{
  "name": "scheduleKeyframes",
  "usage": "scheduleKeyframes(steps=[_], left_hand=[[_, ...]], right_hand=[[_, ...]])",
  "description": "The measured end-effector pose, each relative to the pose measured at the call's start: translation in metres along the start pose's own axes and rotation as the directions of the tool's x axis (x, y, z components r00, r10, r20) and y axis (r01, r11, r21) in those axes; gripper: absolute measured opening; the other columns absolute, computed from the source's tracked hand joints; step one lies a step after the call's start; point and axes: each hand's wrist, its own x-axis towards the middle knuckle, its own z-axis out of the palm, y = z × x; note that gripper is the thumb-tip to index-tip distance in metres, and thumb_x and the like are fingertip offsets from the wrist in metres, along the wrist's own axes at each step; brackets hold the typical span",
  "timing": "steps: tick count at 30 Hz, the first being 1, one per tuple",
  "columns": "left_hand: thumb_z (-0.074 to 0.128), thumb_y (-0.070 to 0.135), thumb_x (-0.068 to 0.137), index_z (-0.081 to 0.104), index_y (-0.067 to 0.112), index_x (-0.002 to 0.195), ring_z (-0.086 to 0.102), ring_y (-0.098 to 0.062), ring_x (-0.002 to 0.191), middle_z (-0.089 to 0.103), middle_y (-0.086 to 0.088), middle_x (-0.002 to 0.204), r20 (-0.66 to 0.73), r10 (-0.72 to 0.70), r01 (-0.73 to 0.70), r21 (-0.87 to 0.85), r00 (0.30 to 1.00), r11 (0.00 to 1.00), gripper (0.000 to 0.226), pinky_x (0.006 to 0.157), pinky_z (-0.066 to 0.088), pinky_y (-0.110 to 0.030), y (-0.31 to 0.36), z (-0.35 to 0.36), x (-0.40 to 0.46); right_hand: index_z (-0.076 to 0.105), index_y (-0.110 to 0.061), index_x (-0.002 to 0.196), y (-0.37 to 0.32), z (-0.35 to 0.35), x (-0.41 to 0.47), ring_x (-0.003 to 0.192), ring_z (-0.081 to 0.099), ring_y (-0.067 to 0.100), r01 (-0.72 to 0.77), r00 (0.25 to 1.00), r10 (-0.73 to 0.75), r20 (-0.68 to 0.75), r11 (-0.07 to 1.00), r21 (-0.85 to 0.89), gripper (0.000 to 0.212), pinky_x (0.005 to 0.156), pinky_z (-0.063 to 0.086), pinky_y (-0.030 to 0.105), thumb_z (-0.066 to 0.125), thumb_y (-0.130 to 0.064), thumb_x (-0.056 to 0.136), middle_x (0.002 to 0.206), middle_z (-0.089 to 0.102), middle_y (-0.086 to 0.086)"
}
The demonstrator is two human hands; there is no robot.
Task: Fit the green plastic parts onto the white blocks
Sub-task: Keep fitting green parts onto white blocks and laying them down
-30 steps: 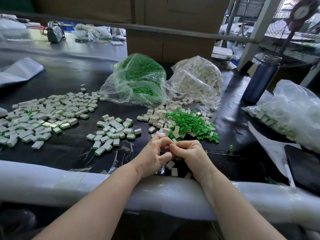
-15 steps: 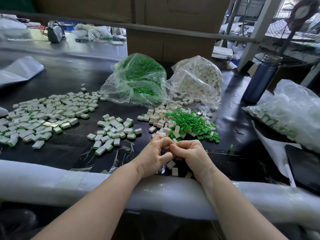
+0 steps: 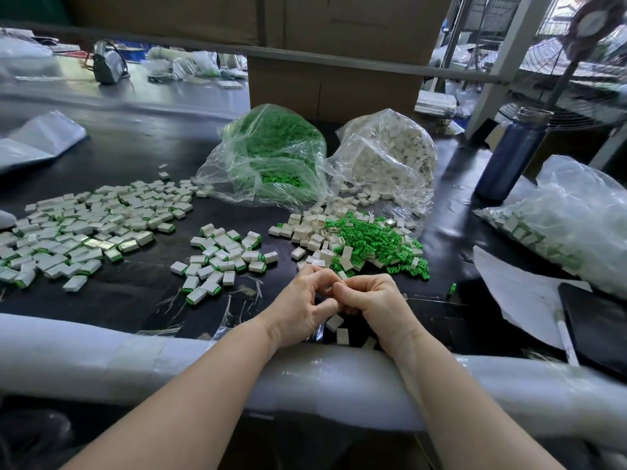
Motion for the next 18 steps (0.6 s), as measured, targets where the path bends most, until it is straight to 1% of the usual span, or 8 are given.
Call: scheduleKeyframes(steps=[2, 6, 7, 9, 11, 13, 16, 18], left_hand=[[0.056, -0.001, 0.083, 0.06, 0.015, 0.091, 0.048, -0.006, 0.085, 0.044, -0.006, 0.105, 0.002, 0.0, 0.0, -0.009, 1.0, 1.0, 0.018, 0.077, 0.039, -0.004, -0.0002, 0.0002, -0.0001], [0.056, 0.0, 0.084, 0.059, 0.017, 0.09, 0.049, -0.008, 0.084, 0.044, -0.006, 0.104, 0.008, -0.004, 0.004, -0.021, 1.0, 1.0, 0.018, 0.076, 0.04, -0.007, -0.0001, 0.0002, -0.0007], [0.056, -0.001, 0.084, 0.059, 0.017, 0.089, 0.05, -0.009, 0.083, 0.044, -0.006, 0.104, 0.008, -0.005, 0.006, -0.034, 1.0, 0.999, 0.019, 0.076, 0.042, -0.009, 0.0003, -0.0001, -0.0007], [0.054, -0.002, 0.084, 0.058, 0.018, 0.087, 0.052, -0.011, 0.081, 0.044, -0.008, 0.105, 0.006, -0.008, 0.008, -0.064, 1.0, 0.998, 0.02, 0.074, 0.044, -0.013, 0.0012, -0.0005, -0.0004], [0.054, -0.002, 0.085, 0.058, 0.017, 0.087, 0.052, -0.012, 0.081, 0.045, -0.01, 0.106, 0.003, -0.009, 0.009, -0.069, 1.0, 0.998, 0.019, 0.074, 0.046, -0.015, 0.0018, -0.0007, -0.0004], [0.055, -0.001, 0.085, 0.059, 0.015, 0.089, 0.052, -0.013, 0.083, 0.045, -0.009, 0.107, 0.004, -0.01, 0.01, -0.054, 1.0, 0.999, 0.017, 0.076, 0.046, -0.015, 0.0016, -0.0005, -0.0008], [0.056, -0.001, 0.085, 0.059, 0.015, 0.09, 0.052, -0.012, 0.085, 0.046, -0.008, 0.107, 0.0, -0.002, 0.002, -0.037, 1.0, 0.999, 0.016, 0.078, 0.043, -0.012, 0.0017, 0.0002, -0.0012], [0.056, -0.002, 0.084, 0.06, 0.013, 0.09, 0.051, -0.011, 0.086, 0.045, -0.006, 0.105, 0.0, 0.001, -0.001, -0.025, 1.0, 1.0, 0.017, 0.078, 0.041, -0.007, 0.0024, 0.0002, -0.0014]], right_hand=[[0.068, 0.011, 0.075, 0.0005, -0.0006, 0.0003, 0.044, 0.045, 0.004, -0.007, 1.0, 0.007, -0.003, 1.0, -0.002, 0.014, 0.046, 0.038, 0.013, 0.06, 0.003, 0.084, 0.048, 0.055, 0.0], [0.071, 0.003, 0.072, -0.0006, 0.0, -0.0007, 0.046, 0.047, 0.005, -0.013, 1.0, 0.013, 0.005, 1.0, 0.001, 0.017, 0.048, 0.04, 0.013, 0.06, 0.002, 0.084, 0.05, 0.057, 0.001], [0.071, 0.003, 0.074, -0.0007, 0.0006, -0.0008, 0.049, 0.049, 0.007, -0.008, 1.0, 0.008, 0.009, 1.0, 0.003, 0.016, 0.05, 0.041, 0.015, 0.06, 0.001, 0.085, 0.053, 0.059, 0.004], [0.071, 0.005, 0.08, -0.0006, 0.0011, -0.0012, 0.061, 0.052, 0.019, 0.0, 1.0, 0.0, 0.02, 1.0, 0.001, 0.015, 0.058, 0.043, 0.021, 0.06, -0.003, 0.087, 0.065, 0.06, 0.014], [0.071, 0.006, 0.083, -0.0001, 0.0005, -0.0015, 0.067, 0.05, 0.023, -0.004, 0.999, 0.004, 0.032, 1.0, -0.004, 0.015, 0.063, 0.042, 0.026, 0.06, -0.004, 0.087, 0.071, 0.06, 0.017], [0.07, 0.007, 0.081, 0.0002, -0.0003, -0.0014, 0.064, 0.05, 0.022, -0.008, 0.999, 0.008, 0.032, 1.0, -0.004, 0.015, 0.06, 0.042, 0.024, 0.06, -0.003, 0.086, 0.067, 0.059, 0.015], [0.066, 0.015, 0.081, 0.0013, -0.0017, -0.0003, 0.065, 0.044, 0.024, -0.009, 1.0, 0.01, 0.02, 1.0, -0.012, 0.017, 0.06, 0.038, 0.029, 0.061, -0.001, 0.085, 0.07, 0.054, 0.018], [0.066, 0.015, 0.081, 0.0013, -0.0021, 0.0003, 0.058, 0.044, 0.02, -0.007, 1.0, 0.008, 0.021, 1.0, -0.029, 0.016, 0.056, 0.037, 0.024, 0.062, 0.0, 0.084, 0.068, 0.053, 0.016]])
